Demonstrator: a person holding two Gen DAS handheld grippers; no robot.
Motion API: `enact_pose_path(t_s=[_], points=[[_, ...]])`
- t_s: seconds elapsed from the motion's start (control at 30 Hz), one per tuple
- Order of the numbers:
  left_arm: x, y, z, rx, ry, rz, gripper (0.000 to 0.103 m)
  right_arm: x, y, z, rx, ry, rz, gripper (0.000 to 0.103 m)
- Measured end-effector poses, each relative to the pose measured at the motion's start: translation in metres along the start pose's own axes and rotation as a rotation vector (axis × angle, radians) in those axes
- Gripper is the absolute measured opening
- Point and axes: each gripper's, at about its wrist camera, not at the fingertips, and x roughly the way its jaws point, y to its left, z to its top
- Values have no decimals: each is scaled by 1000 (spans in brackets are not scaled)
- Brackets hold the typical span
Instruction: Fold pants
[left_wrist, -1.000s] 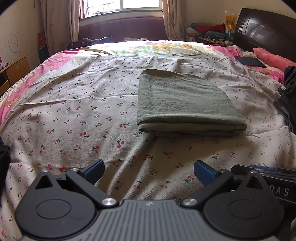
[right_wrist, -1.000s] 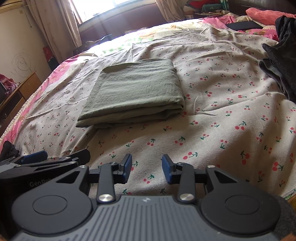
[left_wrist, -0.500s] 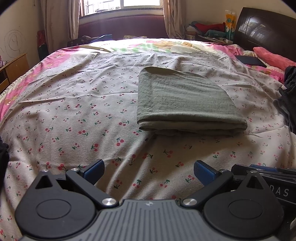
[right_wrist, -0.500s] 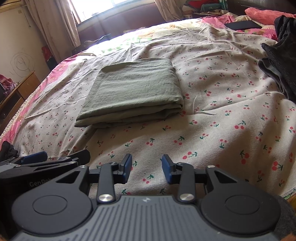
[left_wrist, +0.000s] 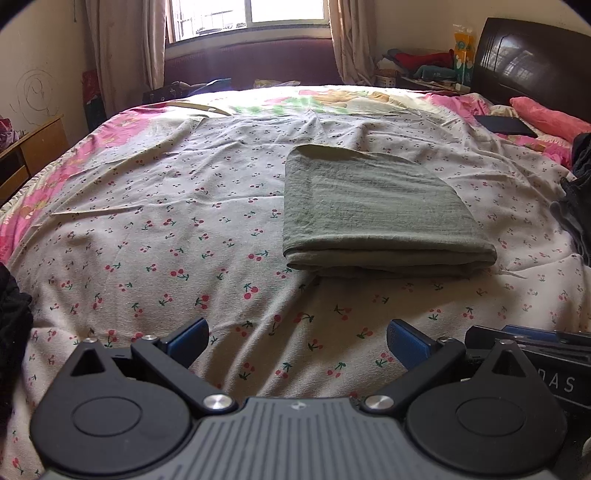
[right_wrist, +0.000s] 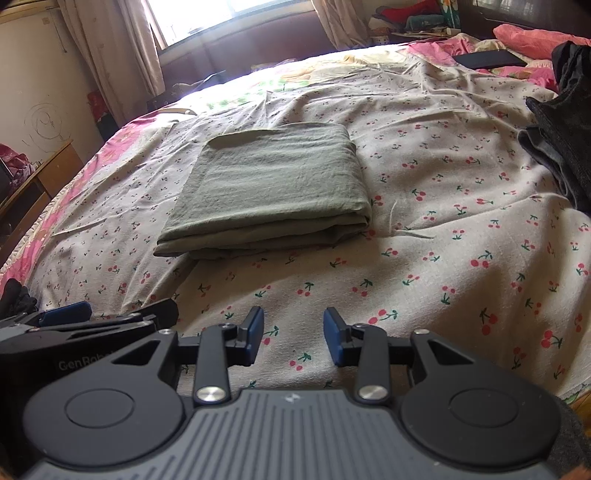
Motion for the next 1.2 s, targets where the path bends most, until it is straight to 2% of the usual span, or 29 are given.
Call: enact_pose_path(t_s=[0.1, 0.3, 0.43, 0.53, 0.67, 0.9, 1.2], points=[[-11, 0, 0, 5, 0, 7, 103, -8, -1, -1, 18, 2, 17, 37], [-26, 8, -7, -46, 45, -39, 103, -28, 1, -10, 59, 13, 48, 37], [-25, -2, -8, 9, 62, -11, 103, -40, 2, -16, 71, 13, 77, 37], [-26, -6, -9, 38, 52, 2, 103, -42, 6, -18, 47, -11, 57, 37], [-25, 0, -9, 0, 60, -27, 103, -40, 1, -17, 84, -6, 56, 39], [-25, 8, -10, -41, 56, -37, 103, -32, 5, -19, 59, 21, 3, 40], [-20, 6, -11, -35, 78, -34, 103, -30, 2, -21, 80, 30, 9, 40]])
